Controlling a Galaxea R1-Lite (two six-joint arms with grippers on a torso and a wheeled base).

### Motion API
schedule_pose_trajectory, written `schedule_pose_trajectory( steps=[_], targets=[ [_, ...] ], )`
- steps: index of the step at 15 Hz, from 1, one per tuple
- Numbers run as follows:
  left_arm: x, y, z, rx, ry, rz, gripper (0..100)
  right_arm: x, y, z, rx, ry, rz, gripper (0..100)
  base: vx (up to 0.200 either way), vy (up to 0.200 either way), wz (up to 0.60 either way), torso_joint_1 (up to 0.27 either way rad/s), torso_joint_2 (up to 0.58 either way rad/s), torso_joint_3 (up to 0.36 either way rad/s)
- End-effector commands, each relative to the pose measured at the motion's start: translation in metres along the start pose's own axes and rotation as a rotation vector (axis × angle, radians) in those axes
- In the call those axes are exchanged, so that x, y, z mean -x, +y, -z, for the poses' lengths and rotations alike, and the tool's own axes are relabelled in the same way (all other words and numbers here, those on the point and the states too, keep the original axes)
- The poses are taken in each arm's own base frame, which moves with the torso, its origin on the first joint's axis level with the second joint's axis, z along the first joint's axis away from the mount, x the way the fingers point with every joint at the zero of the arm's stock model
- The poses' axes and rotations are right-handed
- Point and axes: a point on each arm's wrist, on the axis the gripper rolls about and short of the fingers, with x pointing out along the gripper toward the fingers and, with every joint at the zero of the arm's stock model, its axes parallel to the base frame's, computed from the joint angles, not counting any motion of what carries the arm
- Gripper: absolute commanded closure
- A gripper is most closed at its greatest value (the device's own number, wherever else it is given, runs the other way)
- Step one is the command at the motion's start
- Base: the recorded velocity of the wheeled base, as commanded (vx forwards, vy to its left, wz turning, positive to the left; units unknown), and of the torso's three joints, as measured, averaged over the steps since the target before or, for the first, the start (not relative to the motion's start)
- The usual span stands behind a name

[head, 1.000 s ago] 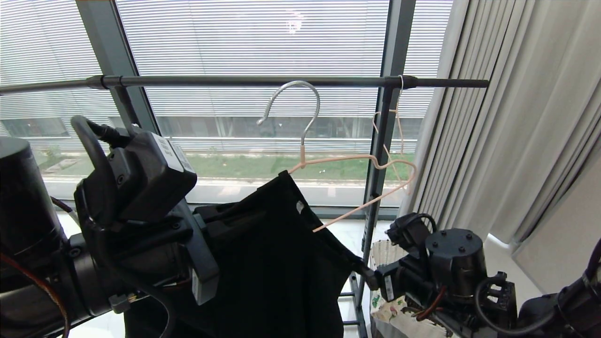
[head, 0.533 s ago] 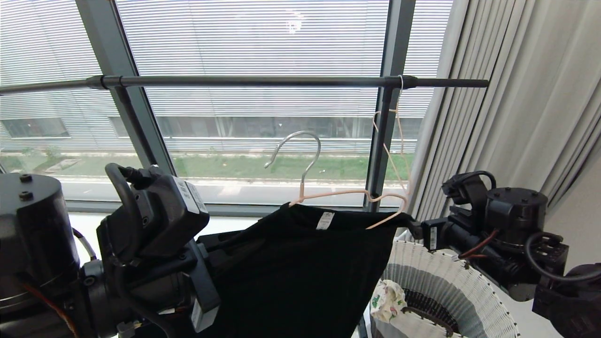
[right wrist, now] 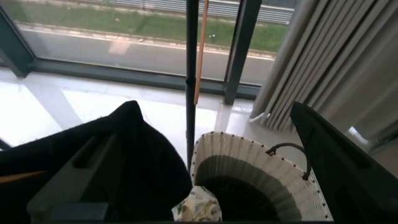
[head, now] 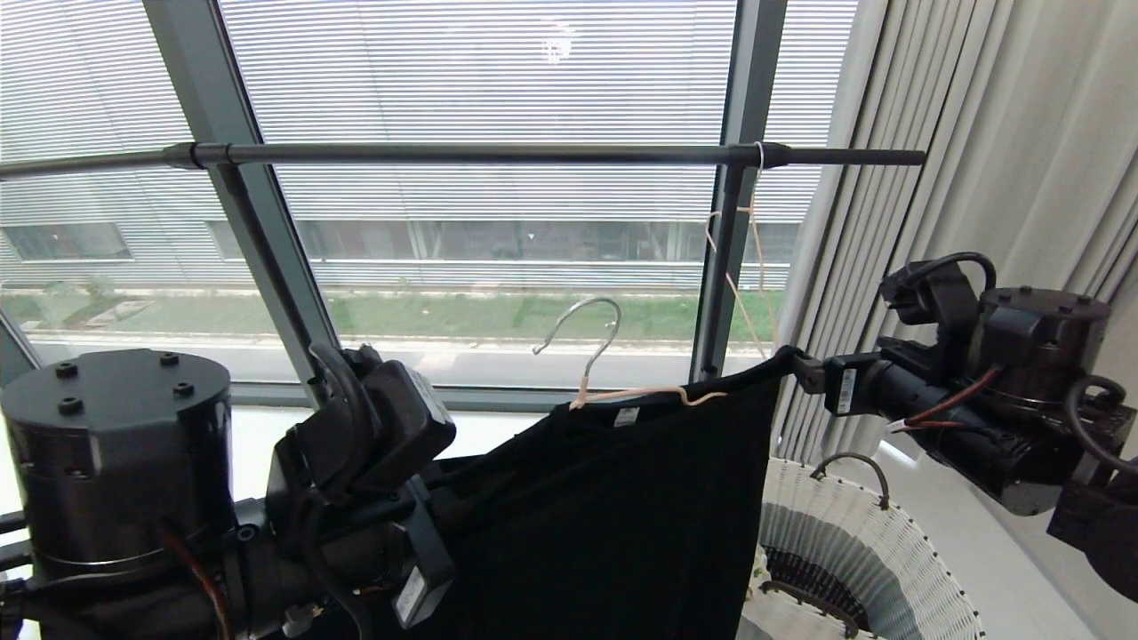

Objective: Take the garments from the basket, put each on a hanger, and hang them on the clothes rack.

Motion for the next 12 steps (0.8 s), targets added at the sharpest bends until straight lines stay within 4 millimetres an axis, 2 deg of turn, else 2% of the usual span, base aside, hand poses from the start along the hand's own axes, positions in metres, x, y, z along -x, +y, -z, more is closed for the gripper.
schedule_pose_trajectory(
  steps=[1,4,6,10,12],
  targets=[
    [-0.011,0.003,0.007,0.012,0.045,-0.004,100,0.019,-0.004,-0.018,-0.017,-0.044,-0.025,0,0.0,0.0,0.0,0.0,0.0,0.0],
    [-0.018,0.015,0.006,0.027,0.06,-0.043,100,0.046,-0.008,-0.028,-0.003,-0.028,-0.139,0,0.0,0.0,0.0,0.0,0.0,0.0],
    [-0.019,0.016,0.005,0.028,0.051,-0.042,100,0.052,-0.01,-0.024,0.037,-0.016,-0.161,0,0.0,0.0,0.0,0.0,0.0,0.0],
    [-0.018,0.013,-0.001,0.023,0.001,-0.01,100,0.053,-0.009,-0.018,0.12,0.0,-0.253,0,0.0,0.0,0.0,0.0,0.0,0.0],
    [-0.017,0.011,-0.006,0.016,-0.038,-0.01,100,0.042,-0.013,-0.012,0.178,0.025,-0.228,0,0.0,0.0,0.0,0.0,0.0,0.0]
  ],
)
